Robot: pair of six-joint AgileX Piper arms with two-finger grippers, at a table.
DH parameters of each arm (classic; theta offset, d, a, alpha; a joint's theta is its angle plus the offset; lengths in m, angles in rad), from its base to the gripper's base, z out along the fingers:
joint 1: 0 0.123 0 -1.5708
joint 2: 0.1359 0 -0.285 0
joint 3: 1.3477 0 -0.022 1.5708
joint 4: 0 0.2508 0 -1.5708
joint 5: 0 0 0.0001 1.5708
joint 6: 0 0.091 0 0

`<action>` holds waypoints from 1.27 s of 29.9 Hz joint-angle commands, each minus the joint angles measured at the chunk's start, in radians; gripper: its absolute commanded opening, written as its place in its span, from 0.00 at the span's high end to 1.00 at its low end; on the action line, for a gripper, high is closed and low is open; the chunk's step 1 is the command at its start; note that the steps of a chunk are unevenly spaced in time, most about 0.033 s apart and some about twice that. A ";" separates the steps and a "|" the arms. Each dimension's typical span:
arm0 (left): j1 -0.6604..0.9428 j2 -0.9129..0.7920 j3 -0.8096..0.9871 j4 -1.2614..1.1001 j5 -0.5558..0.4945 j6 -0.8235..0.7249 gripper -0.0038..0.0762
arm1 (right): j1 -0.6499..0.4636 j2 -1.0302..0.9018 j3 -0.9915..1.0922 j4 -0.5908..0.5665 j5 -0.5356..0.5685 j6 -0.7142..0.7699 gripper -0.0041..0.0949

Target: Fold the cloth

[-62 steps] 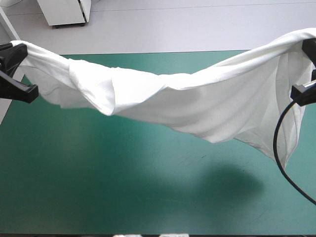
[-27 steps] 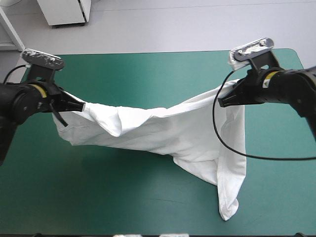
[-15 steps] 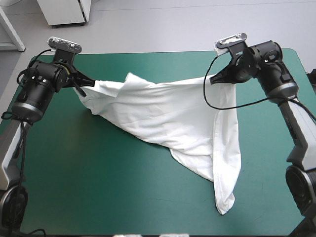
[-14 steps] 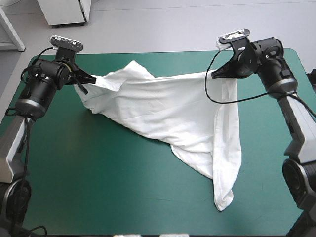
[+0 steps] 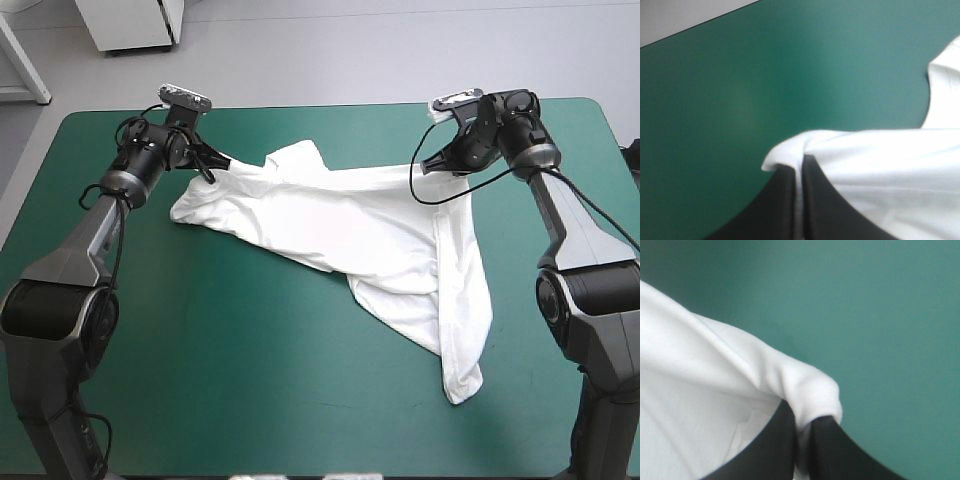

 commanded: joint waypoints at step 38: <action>0.042 -0.380 0.163 -0.053 0.385 0.231 0.44 | -0.261 -0.479 0.352 0.469 0.139 -0.231 0.35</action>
